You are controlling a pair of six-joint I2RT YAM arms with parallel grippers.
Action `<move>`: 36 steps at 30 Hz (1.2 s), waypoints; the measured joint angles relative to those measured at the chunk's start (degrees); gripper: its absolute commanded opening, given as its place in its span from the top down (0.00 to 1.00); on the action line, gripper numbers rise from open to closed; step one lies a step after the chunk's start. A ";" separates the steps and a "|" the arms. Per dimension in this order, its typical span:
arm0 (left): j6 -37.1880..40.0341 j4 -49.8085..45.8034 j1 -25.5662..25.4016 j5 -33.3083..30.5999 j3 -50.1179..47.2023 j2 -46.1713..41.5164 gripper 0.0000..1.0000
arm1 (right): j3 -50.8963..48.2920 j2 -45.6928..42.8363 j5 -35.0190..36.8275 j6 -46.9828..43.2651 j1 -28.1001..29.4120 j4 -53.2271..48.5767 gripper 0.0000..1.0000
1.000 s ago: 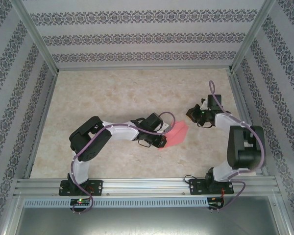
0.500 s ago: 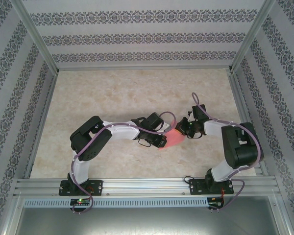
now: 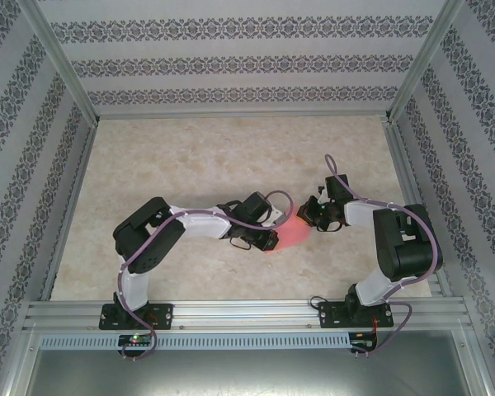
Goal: Fold a paper plane with a square sheet of paper (pick it up from the middle)
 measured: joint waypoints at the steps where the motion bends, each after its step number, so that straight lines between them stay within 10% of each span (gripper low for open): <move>1: 0.13 0.09 0.00 0.02 -0.70 -0.48 0.92 | -0.04 0.00 0.07 0.00 0.00 0.20 0.96; 25: 0.57 -1.92 0.00 2.80 -9.11 -7.65 0.92 | -5.75 -3.06 1.75 1.62 -0.50 8.94 0.94; 36: 0.37 -9.25 -0.02 5.38 -7.23 -7.80 0.89 | -2.89 -9.51 2.51 0.15 -1.84 4.50 0.76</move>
